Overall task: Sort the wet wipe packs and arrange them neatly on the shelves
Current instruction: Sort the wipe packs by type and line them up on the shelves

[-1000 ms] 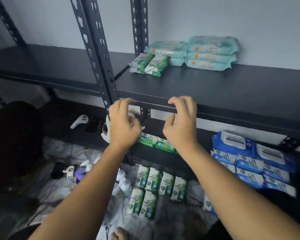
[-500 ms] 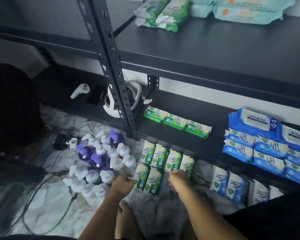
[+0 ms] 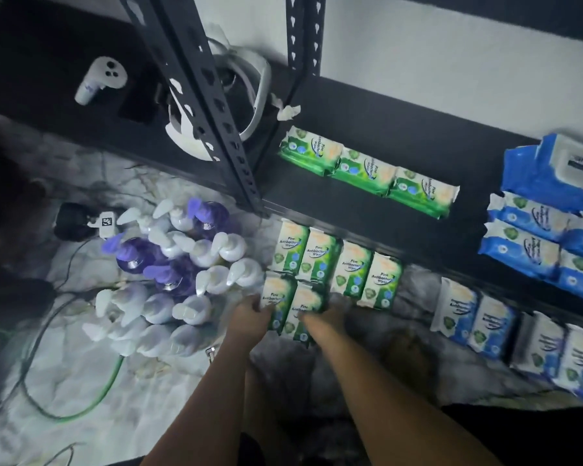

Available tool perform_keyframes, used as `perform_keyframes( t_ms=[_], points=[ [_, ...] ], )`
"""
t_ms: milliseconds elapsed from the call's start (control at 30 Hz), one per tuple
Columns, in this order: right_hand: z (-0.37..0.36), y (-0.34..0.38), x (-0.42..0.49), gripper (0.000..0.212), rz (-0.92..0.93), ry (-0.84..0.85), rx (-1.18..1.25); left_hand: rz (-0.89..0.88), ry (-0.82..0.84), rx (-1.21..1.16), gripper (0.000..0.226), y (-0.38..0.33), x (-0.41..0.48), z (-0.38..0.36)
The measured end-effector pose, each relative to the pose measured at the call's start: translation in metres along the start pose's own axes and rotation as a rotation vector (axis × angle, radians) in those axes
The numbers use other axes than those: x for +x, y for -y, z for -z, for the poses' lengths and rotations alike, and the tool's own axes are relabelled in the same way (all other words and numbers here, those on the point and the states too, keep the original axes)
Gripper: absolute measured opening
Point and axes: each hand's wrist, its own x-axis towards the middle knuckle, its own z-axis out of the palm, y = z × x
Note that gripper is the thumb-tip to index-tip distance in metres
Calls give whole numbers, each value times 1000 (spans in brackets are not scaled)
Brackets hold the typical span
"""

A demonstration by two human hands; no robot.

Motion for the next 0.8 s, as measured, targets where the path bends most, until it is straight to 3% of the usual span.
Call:
perform_keyframes(
  t_ms=[133,267,400,500,600,700,800],
  points=[
    [-11,-3,13,37,-130,-4,11,31,7,-65,7,-2,9,-9],
    [1,-16,18,35,-169,52,-46,49,64,-100,11,6,10,-12],
    [12,-28,10,40,-104,48,-86,37,139,-126,12,3,-2,-9],
    [27,-30,-6,43,-89,75,-69,43,185,-162,29,0,-15,-8],
    [46,-36,-12,61,14,82,-59,7,218,-159,7,-14,-34,0],
    [70,-18,-40,42,107,46,-61,-59,223,-216,21,-38,-57,12],
    [99,13,-86,45,247,47,-10,-110,232,-287,28,-68,-87,30]
  ],
)
